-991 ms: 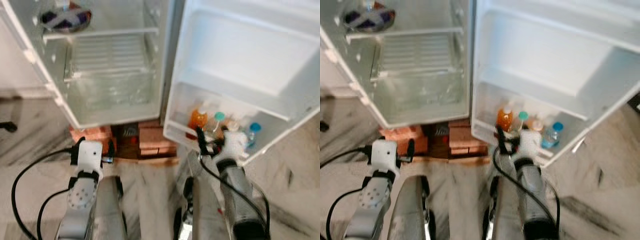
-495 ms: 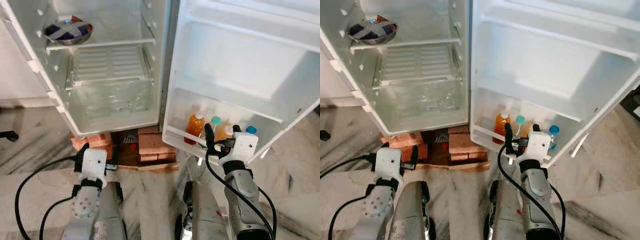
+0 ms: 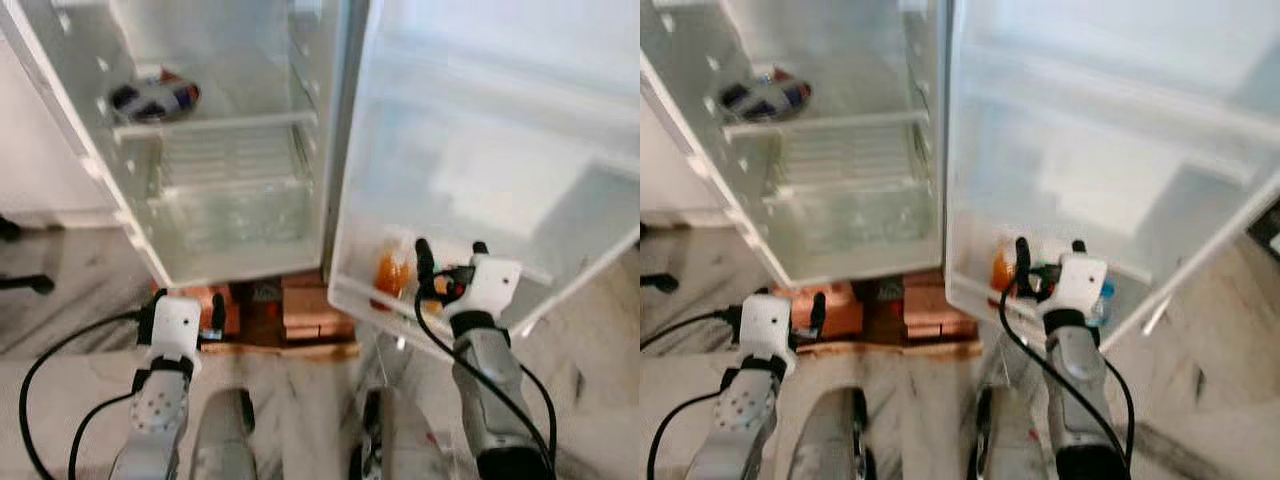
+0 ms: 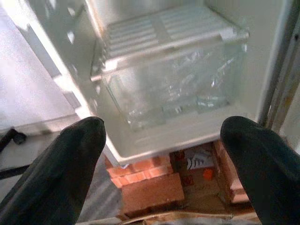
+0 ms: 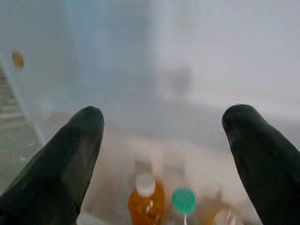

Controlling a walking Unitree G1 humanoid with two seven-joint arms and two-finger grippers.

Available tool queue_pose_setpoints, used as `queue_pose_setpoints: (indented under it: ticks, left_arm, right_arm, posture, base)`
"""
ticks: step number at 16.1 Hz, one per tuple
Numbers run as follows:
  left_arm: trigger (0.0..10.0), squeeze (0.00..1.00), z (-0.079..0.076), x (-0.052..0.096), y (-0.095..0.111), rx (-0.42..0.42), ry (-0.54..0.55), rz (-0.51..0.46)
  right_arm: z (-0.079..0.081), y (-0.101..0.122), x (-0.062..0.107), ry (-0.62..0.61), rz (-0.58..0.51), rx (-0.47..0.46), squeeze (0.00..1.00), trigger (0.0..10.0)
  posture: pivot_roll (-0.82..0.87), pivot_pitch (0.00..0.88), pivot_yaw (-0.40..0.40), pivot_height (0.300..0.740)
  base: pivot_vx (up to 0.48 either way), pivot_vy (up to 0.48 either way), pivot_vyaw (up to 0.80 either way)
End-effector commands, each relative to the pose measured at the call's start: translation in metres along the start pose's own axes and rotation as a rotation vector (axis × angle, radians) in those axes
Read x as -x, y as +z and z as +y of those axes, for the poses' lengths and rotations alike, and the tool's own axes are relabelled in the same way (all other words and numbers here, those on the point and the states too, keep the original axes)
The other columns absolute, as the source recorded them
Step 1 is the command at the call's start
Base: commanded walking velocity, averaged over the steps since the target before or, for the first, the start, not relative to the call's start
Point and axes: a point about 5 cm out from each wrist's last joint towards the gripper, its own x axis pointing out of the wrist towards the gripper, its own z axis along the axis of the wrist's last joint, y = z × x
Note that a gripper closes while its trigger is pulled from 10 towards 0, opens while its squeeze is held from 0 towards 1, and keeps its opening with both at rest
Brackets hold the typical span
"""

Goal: Restocking fridge

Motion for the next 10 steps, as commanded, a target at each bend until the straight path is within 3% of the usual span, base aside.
queue_pose_setpoints:
  ticks: [1, 3, 7, 10]
  left_arm:
    - [10.0, 0.0, -0.0013, 0.0003, -0.0004, 0.005, 0.004, 0.001]
    - [10.0, 0.0, -0.0059, 0.0005, 0.0015, 0.017, 0.008, -0.004]
    - [10.0, 0.0, -0.0073, -0.0041, 0.0022, -0.053, -0.004, -0.004]
    - [10.0, 0.0, -0.0058, -0.007, 0.0038, -0.049, -0.006, -0.013]
  right_arm:
    - [-0.0057, -0.0047, 0.0016, -0.023, 0.028, -0.003, 0.0, 10.0]
    - [-0.0053, -0.0078, 0.0015, -0.028, 0.045, -0.014, 0.0, 10.0]
    - [-0.0049, -0.0111, -0.0011, -0.049, 0.071, -0.048, 0.0, 10.0]
    - [-0.0104, -0.014, -0.0006, -0.071, 0.088, -0.05, 0.0, 10.0]
  posture:
    - [0.11, 0.04, -0.041, 0.711]
    - [0.11, 0.039, -0.044, 0.739]
    - [0.12, 0.044, -0.044, 0.74]
    - [0.11, 0.045, -0.042, 0.74]
  base:
    - [0.0, 0.0, 0.0]
    - [0.0, 0.0, 0.0]
    - [0.0, 0.0, 0.0]
    - [0.0, 0.0, 0.0]
